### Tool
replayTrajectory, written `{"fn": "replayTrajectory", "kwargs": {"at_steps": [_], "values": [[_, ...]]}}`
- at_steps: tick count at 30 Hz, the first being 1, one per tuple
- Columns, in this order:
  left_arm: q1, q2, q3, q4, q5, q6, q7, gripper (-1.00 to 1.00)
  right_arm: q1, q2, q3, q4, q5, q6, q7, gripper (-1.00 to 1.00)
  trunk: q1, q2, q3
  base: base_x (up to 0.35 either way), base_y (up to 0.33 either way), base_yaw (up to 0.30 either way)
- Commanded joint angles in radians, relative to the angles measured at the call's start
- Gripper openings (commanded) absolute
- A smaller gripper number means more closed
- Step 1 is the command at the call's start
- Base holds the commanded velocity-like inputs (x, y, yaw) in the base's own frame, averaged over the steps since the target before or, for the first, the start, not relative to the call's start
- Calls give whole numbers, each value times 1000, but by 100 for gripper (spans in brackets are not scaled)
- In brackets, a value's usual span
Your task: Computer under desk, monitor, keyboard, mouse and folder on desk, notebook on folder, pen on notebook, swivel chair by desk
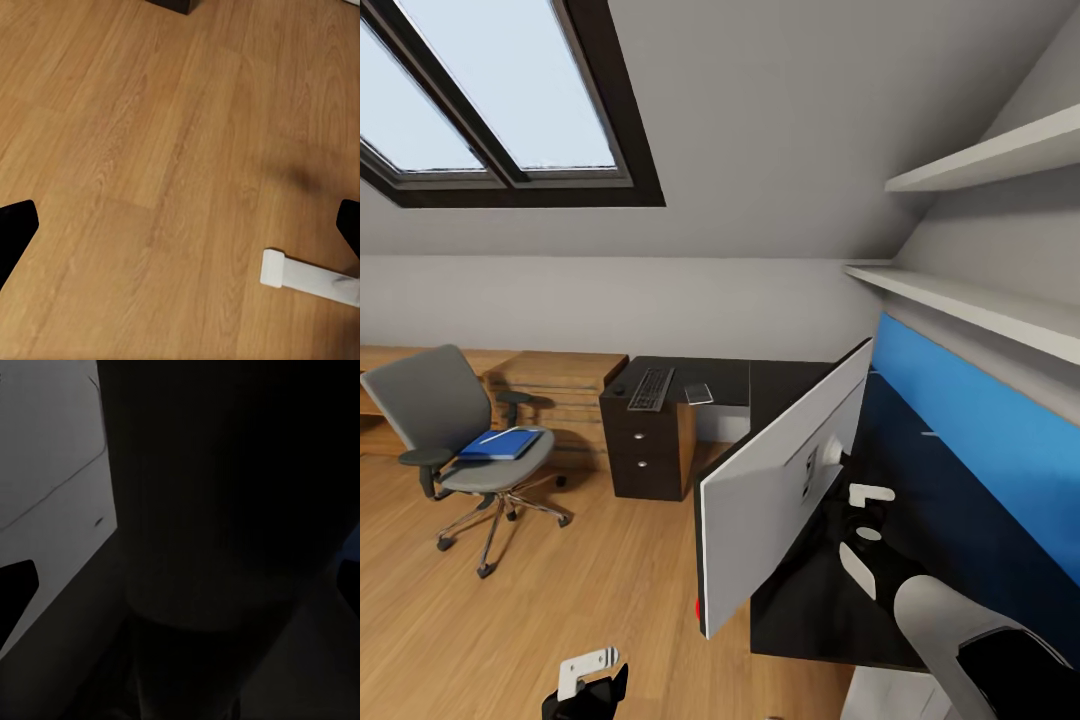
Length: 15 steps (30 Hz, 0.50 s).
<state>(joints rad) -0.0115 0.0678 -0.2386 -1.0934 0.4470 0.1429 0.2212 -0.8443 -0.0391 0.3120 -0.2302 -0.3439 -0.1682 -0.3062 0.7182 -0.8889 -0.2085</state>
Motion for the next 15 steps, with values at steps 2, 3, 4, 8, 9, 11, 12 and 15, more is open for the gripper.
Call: {"fn": "replayTrajectory", "kwargs": {"at_steps": [2,3,4,8,9,11,12,15], "values": [[-1,1,-4,-2,9,3,9,100,-1,-1,9,0,-10,-4,-4,100,0,-1,-1,3,0,0],[-1,1,-4,-2,9,3,9,100,-1,-1,9,0,-10,-4,-4,100,0,-1,-1,2,0,0],[-1,1,-4,-2,9,3,9,100,-1,-1,9,0,-10,-4,-4,100,0,-1,-1,1,0,0],[-1,1,-4,-2,9,3,9,100,-1,-1,9,0,-10,-4,-4,-100,0,-1,-1,0,0,0],[-1,1,-4,-2,9,3,9,100,-1,-1,9,0,-10,-4,-4,-100,0,-1,-1,0,0,0],[-1,2,-4,-2,9,3,9,100,-1,-1,9,0,-10,-4,-4,-100,0,-1,-1,0,0,0],[-1,2,-4,-2,9,3,9,100,-1,-1,9,0,-10,-4,-4,-100,0,-1,-1,0,0,0],[-1,1,-4,-2,9,3,9,100,-1,-1,9,0,-10,-4,-4,-100,0,-1,-1,0,0,0]]}}
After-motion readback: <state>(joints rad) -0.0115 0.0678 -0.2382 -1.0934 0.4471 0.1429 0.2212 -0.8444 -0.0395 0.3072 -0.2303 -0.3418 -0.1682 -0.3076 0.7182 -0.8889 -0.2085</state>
